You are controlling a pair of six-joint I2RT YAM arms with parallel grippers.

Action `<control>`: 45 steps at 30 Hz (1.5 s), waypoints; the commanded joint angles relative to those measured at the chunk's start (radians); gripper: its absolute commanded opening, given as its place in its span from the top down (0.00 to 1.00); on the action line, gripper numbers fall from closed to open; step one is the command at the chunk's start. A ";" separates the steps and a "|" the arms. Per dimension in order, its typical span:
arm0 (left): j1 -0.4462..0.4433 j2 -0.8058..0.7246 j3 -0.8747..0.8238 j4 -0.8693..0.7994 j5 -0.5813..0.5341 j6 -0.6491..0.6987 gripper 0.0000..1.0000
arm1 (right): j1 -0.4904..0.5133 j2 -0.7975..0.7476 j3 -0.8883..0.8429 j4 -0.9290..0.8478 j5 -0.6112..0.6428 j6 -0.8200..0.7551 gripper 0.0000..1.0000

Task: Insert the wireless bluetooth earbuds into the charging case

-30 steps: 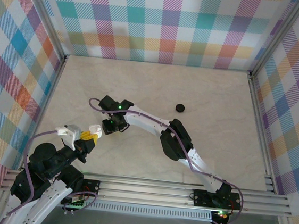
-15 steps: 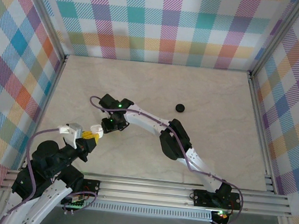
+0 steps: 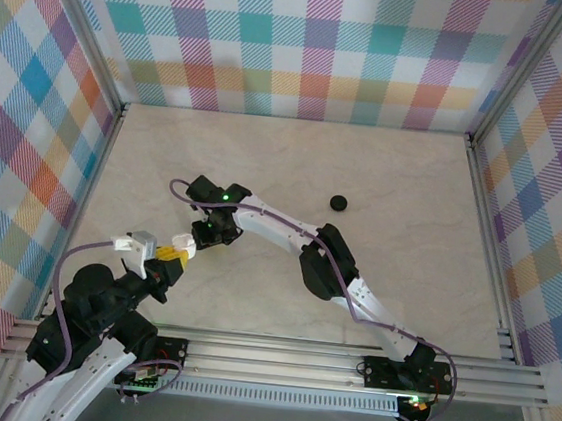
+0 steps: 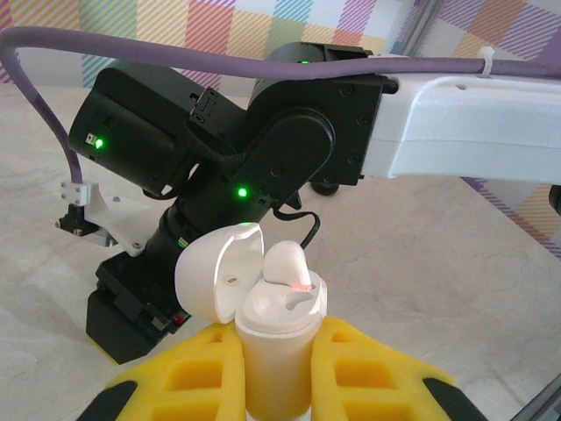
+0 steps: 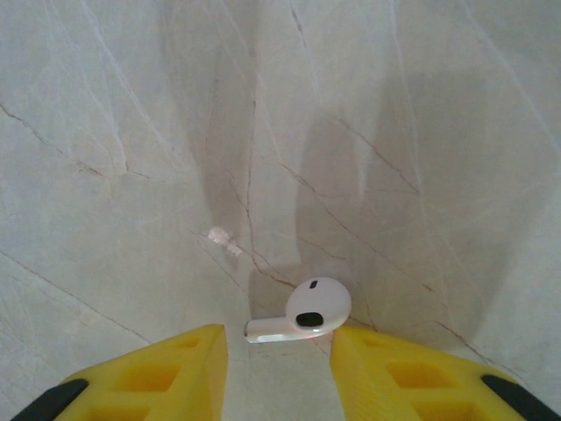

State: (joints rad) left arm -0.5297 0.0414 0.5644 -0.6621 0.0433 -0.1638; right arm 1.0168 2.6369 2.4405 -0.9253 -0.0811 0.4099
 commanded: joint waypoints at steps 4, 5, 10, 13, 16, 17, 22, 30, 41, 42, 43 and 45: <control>-0.009 -0.023 -0.050 0.214 0.075 0.048 1.00 | -0.060 -0.033 -0.157 0.010 0.144 -0.150 0.67; -0.009 -0.024 -0.059 0.240 0.081 0.051 1.00 | -0.066 -0.064 -0.209 0.029 0.151 -0.175 0.69; -0.009 -0.023 -0.080 0.297 0.082 0.081 1.00 | -0.086 -0.205 -0.407 0.114 0.209 -0.267 0.76; -0.009 -0.017 -0.072 0.288 0.086 0.129 1.00 | -0.107 -0.278 -0.505 0.163 0.236 -0.276 0.76; -0.009 -0.015 -0.043 0.242 0.069 0.169 1.00 | -0.134 -0.326 -0.535 0.168 0.203 -0.253 0.73; -0.009 -0.018 -0.032 0.229 0.064 0.179 1.00 | -0.139 -0.340 -0.535 0.166 0.187 -0.238 0.71; -0.009 -0.027 -0.008 0.197 0.051 0.196 1.00 | -0.135 -0.370 -0.525 0.191 0.129 -0.053 0.56; -0.009 0.031 0.061 0.153 0.037 0.283 1.00 | -0.061 -0.284 -0.390 0.238 0.108 0.125 0.55; -0.009 0.081 0.101 0.148 0.099 0.316 1.00 | -0.001 -0.089 -0.063 0.046 0.251 0.156 0.59; -0.009 0.081 0.097 0.152 0.101 0.317 1.00 | 0.004 -0.089 -0.063 0.053 0.266 0.154 0.59; -0.009 0.081 0.095 0.156 0.102 0.317 1.00 | 0.007 -0.088 -0.063 0.058 0.278 0.156 0.58; -0.009 0.085 0.092 0.160 0.113 0.321 1.00 | 0.014 -0.083 -0.063 0.071 0.297 0.158 0.56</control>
State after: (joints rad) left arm -0.5297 0.1295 0.6582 -0.5266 0.1284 0.1333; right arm 1.0206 2.5427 2.3455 -0.8173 0.1490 0.5472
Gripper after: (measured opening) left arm 0.156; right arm 0.433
